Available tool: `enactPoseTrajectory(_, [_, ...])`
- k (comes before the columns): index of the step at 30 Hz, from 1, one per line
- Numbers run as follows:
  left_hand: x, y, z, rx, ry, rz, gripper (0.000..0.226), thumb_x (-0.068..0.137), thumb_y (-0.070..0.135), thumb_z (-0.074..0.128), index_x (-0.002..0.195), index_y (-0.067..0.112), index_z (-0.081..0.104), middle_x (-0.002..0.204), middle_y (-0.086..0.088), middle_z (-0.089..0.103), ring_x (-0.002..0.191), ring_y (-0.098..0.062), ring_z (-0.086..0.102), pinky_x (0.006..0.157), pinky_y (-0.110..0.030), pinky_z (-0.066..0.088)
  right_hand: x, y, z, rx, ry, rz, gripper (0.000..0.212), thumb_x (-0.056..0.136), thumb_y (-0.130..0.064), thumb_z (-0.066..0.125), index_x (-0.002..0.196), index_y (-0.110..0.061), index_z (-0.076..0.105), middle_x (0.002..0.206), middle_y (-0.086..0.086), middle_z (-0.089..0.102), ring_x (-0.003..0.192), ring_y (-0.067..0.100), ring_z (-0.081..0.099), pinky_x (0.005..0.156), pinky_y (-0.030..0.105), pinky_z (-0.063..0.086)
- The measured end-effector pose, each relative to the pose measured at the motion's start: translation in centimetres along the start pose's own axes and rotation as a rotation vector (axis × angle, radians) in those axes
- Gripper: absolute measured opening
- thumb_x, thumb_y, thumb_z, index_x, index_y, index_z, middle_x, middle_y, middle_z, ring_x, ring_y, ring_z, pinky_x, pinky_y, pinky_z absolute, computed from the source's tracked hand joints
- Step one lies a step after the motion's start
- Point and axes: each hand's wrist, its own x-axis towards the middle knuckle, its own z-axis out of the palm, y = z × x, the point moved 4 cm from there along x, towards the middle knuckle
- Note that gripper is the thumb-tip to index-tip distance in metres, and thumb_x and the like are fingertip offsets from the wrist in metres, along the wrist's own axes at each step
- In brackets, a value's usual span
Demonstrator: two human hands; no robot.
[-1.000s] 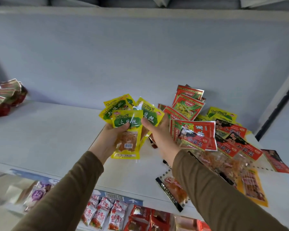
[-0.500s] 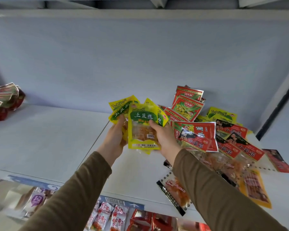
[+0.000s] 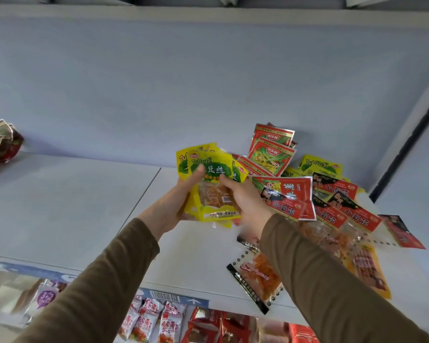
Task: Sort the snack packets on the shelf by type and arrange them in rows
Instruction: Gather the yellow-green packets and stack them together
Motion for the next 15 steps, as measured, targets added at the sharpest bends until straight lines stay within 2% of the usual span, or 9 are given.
enactPoseTrajectory(2, [0.2,-0.5,0.5,0.001,-0.005,0.016,0.071,0.078,0.062,0.077,0.139,0.036,0.053,0.127,-0.003,0.073,0.108,-0.03,0.074,0.06,-0.034,0.06,-0.4,-0.3,0.5,-0.031,0.055,-0.016,0.039,0.091,-0.033,0.077,0.119,-0.015,0.056,0.099,0.006,0.076,0.082,0.025,0.077,0.062,0.035,0.062])
enactPoseTrajectory(3, [0.3,-0.8,0.7,-0.017,-0.008,0.015,0.071,0.078,0.053,0.081,0.141,0.032,0.053,0.126,-0.006,0.074,0.108,-0.032,0.074,0.064,-0.036,0.061,-0.7,-0.3,0.8,-0.063,0.076,-0.015,0.043,0.091,-0.035,0.076,0.122,-0.016,0.053,0.106,0.007,0.073,0.086,0.025,0.076,0.065,0.036,0.063])
enactPoseTrajectory(5, [0.5,-1.3,0.9,-0.041,-0.035,0.013,0.067,0.082,0.04,0.081,0.141,0.022,0.057,0.124,-0.011,0.074,0.108,-0.034,0.074,0.076,-0.043,0.063,-1.3,-0.4,1.2,-0.074,0.092,-0.03,0.05,0.093,-0.033,0.074,0.133,-0.014,0.052,0.117,0.012,0.07,0.098,0.031,0.074,0.081,0.047,0.063])
enactPoseTrajectory(6, [0.5,-1.5,0.9,-0.05,-0.049,0.013,0.061,0.085,0.035,0.08,0.14,0.018,0.059,0.122,-0.013,0.074,0.106,-0.034,0.074,0.078,-0.043,0.063,-1.4,-0.5,1.2,-0.059,0.092,-0.049,0.046,0.094,-0.031,0.073,0.131,-0.012,0.054,0.116,0.012,0.071,0.099,0.032,0.073,0.085,0.051,0.062])
enactPoseTrajectory(9, [0.5,-2.2,0.8,-0.118,-0.083,-0.009,0.048,0.089,0.027,0.072,0.134,0.012,0.065,0.118,-0.015,0.076,0.096,-0.031,0.077,0.069,-0.038,0.064,-1.9,-0.9,1.1,-0.027,0.097,-0.063,0.025,0.095,-0.031,0.071,0.113,-0.021,0.059,0.115,0.011,0.07,0.103,0.033,0.071,0.09,0.053,0.059])
enactPoseTrajectory(11, [0.6,-2.6,1.3,-0.177,-0.113,-0.031,0.044,0.089,0.024,0.07,0.131,0.011,0.068,0.12,-0.016,0.075,0.095,-0.03,0.077,0.067,-0.036,0.063,-2.1,-1.1,0.9,-0.038,0.11,-0.085,0.032,0.098,-0.031,0.067,0.125,-0.017,0.06,0.125,0.013,0.067,0.114,0.035,0.067,0.097,0.055,0.055])
enactPoseTrajectory(13, [0.9,-2.6,2.1,-0.244,-0.093,-0.015,0.043,0.086,0.021,0.071,0.127,0.009,0.069,0.121,-0.019,0.074,0.094,-0.03,0.077,0.067,-0.035,0.063,-1.9,-1.5,0.7,-0.102,0.125,-0.133,0.045,0.101,-0.031,0.062,0.14,-0.013,0.054,0.136,0.012,0.062,0.125,0.032,0.06,0.105,0.052,0.05])
enactPoseTrajectory(15, [1.2,-2.5,3.0,-0.286,-0.048,0.013,0.047,0.082,0.018,0.072,0.128,0.007,0.066,0.121,-0.02,0.073,0.09,-0.029,0.078,0.069,-0.037,0.064,-2.0,-2.1,-0.1,-0.134,0.115,-0.151,0.054,0.101,-0.036,0.06,0.15,-0.016,0.045,0.148,0.008,0.053,0.136,0.029,0.051,0.112,0.052,0.043])
